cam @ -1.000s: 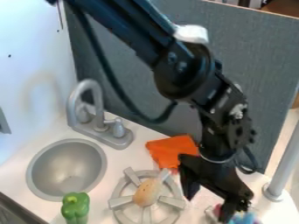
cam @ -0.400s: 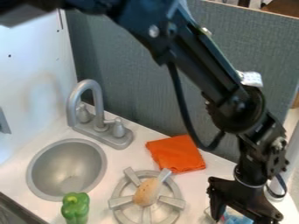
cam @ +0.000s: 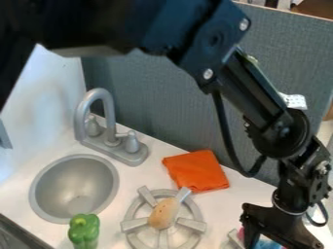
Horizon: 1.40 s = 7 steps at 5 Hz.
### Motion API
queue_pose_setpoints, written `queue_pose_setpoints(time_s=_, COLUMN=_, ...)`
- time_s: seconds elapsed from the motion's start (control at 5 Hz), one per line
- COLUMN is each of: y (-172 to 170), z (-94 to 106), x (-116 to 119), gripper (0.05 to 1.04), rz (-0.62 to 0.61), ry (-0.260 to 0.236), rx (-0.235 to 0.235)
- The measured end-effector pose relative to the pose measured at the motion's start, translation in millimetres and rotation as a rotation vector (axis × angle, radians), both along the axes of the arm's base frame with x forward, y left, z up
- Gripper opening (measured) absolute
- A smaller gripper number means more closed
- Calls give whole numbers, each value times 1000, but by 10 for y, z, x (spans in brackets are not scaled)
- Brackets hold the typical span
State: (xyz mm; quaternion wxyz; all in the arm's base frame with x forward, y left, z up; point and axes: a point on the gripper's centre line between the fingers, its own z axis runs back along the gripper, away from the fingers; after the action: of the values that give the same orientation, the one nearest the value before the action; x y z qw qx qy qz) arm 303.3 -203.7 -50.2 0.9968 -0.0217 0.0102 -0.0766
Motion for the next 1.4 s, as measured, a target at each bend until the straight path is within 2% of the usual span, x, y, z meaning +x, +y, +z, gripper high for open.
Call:
queue_pose_setpoints(time_s=0.2, y=22, z=-93, x=-33, gripper=1003, rz=5, ry=41, rx=27)
queue_pose_setpoints(time_s=0.4, y=69, z=-123, x=-50, gripper=1003, rz=7, ry=49, rx=51)
queue_pose_setpoints(time_s=0.6, y=117, z=-185, x=-101, gripper=950, rz=12, ry=64, rx=66)
queue_pose_setpoints(time_s=0.8, y=143, z=-192, x=-95, gripper=685, rz=28, ry=78, rx=53)
queue_pose_setpoints(time_s=1.0, y=180, z=-227, x=-107, gripper=427, rz=62, ry=93, rx=17)
queue_pose_setpoints(time_s=1.2, y=158, z=-248, x=-129, gripper=249, rz=68, ry=95, rx=-8)
queue_pose_setpoints(time_s=1.4, y=174, z=-264, x=-158, gripper=153, rz=59, ry=100, rx=-18)
